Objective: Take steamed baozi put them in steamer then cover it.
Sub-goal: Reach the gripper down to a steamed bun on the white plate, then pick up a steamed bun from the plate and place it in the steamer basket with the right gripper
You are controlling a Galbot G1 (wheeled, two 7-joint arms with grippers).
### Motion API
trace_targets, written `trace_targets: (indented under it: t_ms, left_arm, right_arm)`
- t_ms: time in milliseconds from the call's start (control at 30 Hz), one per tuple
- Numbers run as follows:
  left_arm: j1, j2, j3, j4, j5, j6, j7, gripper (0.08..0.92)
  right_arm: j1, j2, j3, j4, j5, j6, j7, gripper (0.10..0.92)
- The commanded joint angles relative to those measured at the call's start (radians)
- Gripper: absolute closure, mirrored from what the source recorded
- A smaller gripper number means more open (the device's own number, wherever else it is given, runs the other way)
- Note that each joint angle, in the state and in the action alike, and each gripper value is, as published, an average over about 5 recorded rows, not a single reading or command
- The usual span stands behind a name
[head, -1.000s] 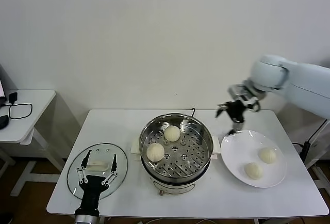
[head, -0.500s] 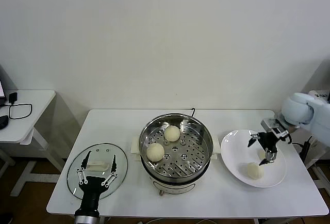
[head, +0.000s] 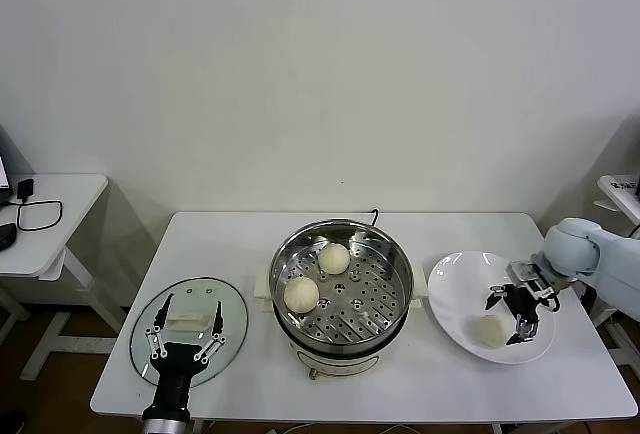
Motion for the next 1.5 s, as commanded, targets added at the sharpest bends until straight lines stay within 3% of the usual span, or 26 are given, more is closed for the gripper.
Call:
trace_targets:
  t_ms: [33, 433, 700, 933, 1200, 1500]
  left_arm:
    - [-0.001, -0.001, -0.002, 0.002, 0.0, 0.001, 0.0, 0.177]
    - [-0.003, 0.0, -0.008, 0.006, -0.002, -0.001, 0.0, 0.177]
    - [-0.007, 0.0, -0.01, 0.006, -0.003, -0.001, 0.0, 0.177]
    - [-0.007, 0.0, -0.008, 0.0, -0.003, 0.0, 0.001, 0.177]
    - [-0.006, 0.001, -0.001, -0.007, -0.002, 0.0, 0.001, 0.177]
    - [0.001, 0.003, -0.004, -0.013, -0.003, -0.003, 0.0, 0.177]
  right_arm:
    - [-0.056, 0.006, 0.028, -0.017, -0.02, 0.005, 0.041, 0.203]
    - [-0.057, 0.025, 0.022, -0.022, -0.035, 0.004, 0.051, 0.214]
    - [-0.052, 0.018, 0.021, -0.006, -0.041, 0.004, 0.05, 0.346]
    - [0.107, 0.01, -0.025, 0.052, -0.031, 0.028, 0.002, 0.38]
    - [0.471, 0.129, -0.108, 0.114, 0.028, 0.244, -0.118, 0.38]
    - [0.654, 0.348, -0.144, 0.214, 0.105, 0.427, -0.127, 0.38]
